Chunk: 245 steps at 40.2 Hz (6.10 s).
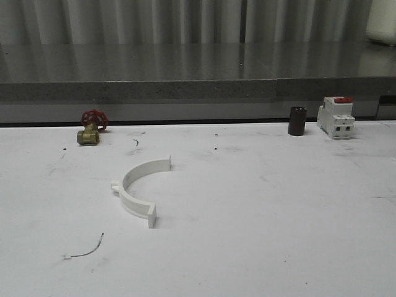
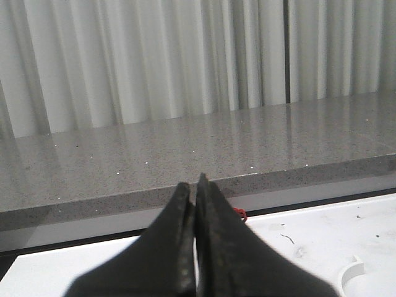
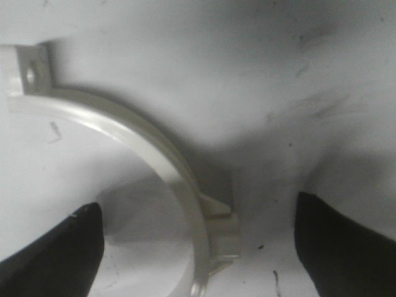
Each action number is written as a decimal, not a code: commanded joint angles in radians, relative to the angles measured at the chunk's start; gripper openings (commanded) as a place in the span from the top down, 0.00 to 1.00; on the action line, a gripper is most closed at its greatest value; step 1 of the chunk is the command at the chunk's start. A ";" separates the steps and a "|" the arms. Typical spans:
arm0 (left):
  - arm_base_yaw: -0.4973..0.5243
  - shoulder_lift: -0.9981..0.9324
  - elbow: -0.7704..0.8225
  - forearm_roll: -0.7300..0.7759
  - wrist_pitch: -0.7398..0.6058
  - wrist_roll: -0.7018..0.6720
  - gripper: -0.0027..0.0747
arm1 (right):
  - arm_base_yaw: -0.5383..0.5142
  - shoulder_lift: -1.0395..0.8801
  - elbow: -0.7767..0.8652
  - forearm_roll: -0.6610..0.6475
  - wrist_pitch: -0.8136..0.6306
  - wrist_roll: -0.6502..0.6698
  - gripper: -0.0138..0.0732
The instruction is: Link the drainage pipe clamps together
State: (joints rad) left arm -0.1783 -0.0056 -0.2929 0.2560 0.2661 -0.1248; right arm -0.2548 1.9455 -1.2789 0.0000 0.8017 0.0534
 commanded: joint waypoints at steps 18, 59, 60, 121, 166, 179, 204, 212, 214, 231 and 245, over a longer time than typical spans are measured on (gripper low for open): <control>-0.003 -0.002 -0.027 0.005 -0.076 0.001 0.99 | -0.007 -0.044 -0.030 -0.011 0.022 -0.002 0.66; -0.003 -0.002 -0.027 0.005 -0.076 0.001 0.99 | 0.316 -0.210 -0.058 -0.025 0.132 0.232 0.68; -0.003 -0.002 -0.027 0.005 -0.076 0.001 0.99 | 0.349 -0.210 -0.058 -0.025 0.125 0.252 0.68; -0.003 -0.002 -0.027 0.005 -0.076 0.001 0.99 | 0.815 0.144 -0.392 0.030 0.115 0.574 0.68; 0.026 -0.002 -0.027 0.005 -0.076 0.001 0.99 | 0.815 0.146 -0.392 0.057 0.143 0.614 0.68; 0.026 -0.002 -0.027 0.005 -0.076 0.001 0.99 | 0.815 0.146 -0.392 0.056 0.154 0.614 0.68; 0.026 -0.002 -0.027 0.005 -0.076 0.001 0.99 | 0.815 0.146 -0.392 0.086 0.122 0.620 0.53; 0.026 -0.002 -0.027 0.005 -0.076 0.001 0.99 | 0.815 0.146 -0.392 0.086 0.135 0.651 0.41; 0.026 -0.002 -0.027 0.005 -0.076 0.001 0.99 | 0.815 0.146 -0.392 0.087 0.144 0.658 0.38; 0.026 -0.002 -0.027 0.005 -0.076 0.001 0.99 | 0.814 0.005 -0.389 0.041 0.214 0.661 0.32; 0.026 -0.002 -0.027 0.005 -0.076 0.001 0.99 | 0.796 -0.185 -0.385 0.031 0.284 0.489 0.76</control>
State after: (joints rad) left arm -0.1549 -0.0056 -0.2929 0.2581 0.2661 -0.1248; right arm 0.5559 1.8630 -1.6455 0.0424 1.0705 0.5904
